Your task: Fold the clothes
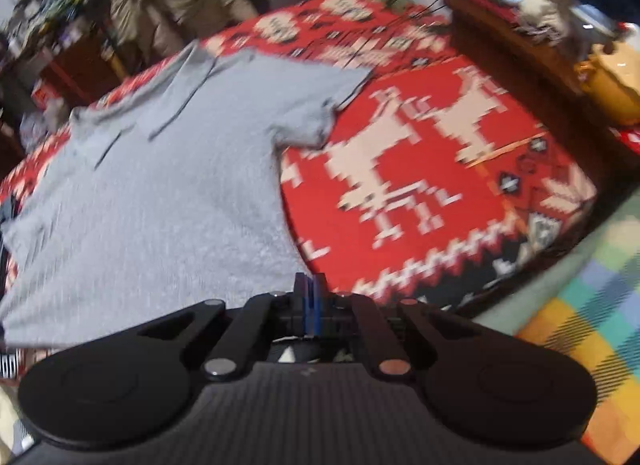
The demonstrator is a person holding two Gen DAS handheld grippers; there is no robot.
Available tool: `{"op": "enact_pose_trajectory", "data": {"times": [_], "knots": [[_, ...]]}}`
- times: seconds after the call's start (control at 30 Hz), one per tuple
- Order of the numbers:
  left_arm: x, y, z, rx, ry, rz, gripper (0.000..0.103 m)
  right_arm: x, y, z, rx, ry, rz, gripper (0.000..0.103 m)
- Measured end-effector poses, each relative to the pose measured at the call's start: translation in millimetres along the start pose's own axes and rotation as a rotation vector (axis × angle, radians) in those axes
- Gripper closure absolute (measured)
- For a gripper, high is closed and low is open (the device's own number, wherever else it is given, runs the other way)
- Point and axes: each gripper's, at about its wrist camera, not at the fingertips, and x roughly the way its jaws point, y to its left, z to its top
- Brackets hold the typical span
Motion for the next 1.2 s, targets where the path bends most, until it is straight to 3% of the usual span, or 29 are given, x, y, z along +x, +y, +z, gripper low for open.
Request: {"op": "enact_pose_trajectory", "data": {"times": [0.1, 0.23, 0.3, 0.53, 0.6, 0.7, 0.83, 0.93, 1.0, 1.07, 1.2], "knots": [[6, -7, -8, 0.047, 0.064, 0.016, 0.101, -6, -12, 4, 0.039, -0.003, -0.020, 0.101], [21, -23, -18, 0.153, 0.106, 0.157, 0.101, 9, -13, 3, 0.029, 0.075, -0.067, 0.101], [22, -26, -19, 0.175, 0.106, 0.177, 0.100, 17, -11, 3, 0.024, 0.108, -0.089, 0.101], [24, -16, -16, 0.125, 0.147, 0.163, 0.095, 16, -16, 3, 0.062, 0.116, -0.116, 0.099], [21, -14, -15, 0.113, 0.140, 0.144, 0.087, 15, -21, 2, 0.096, 0.107, -0.105, 0.095], [7, -12, -13, 0.093, 0.089, 0.095, 0.069, 5, -31, 4, 0.156, 0.059, -0.042, 0.093], [-14, -5, -6, 0.044, -0.034, 0.045, 0.063, -6, -36, 10, 0.186, -0.006, 0.038, 0.085], [-18, -1, 8, 0.014, -0.137, 0.089, 0.061, -2, -35, 17, 0.182, -0.011, 0.030, 0.064], [-15, 1, 20, -0.004, -0.181, 0.131, 0.061, 6, -32, 23, 0.165, -0.006, 0.011, 0.064], [-5, 5, 34, -0.025, -0.185, 0.152, 0.064, 15, -30, 29, 0.144, 0.000, -0.009, 0.059], [19, 12, 59, -0.076, -0.189, 0.187, 0.065, 29, -23, 43, 0.080, -0.037, -0.056, 0.029]]}}
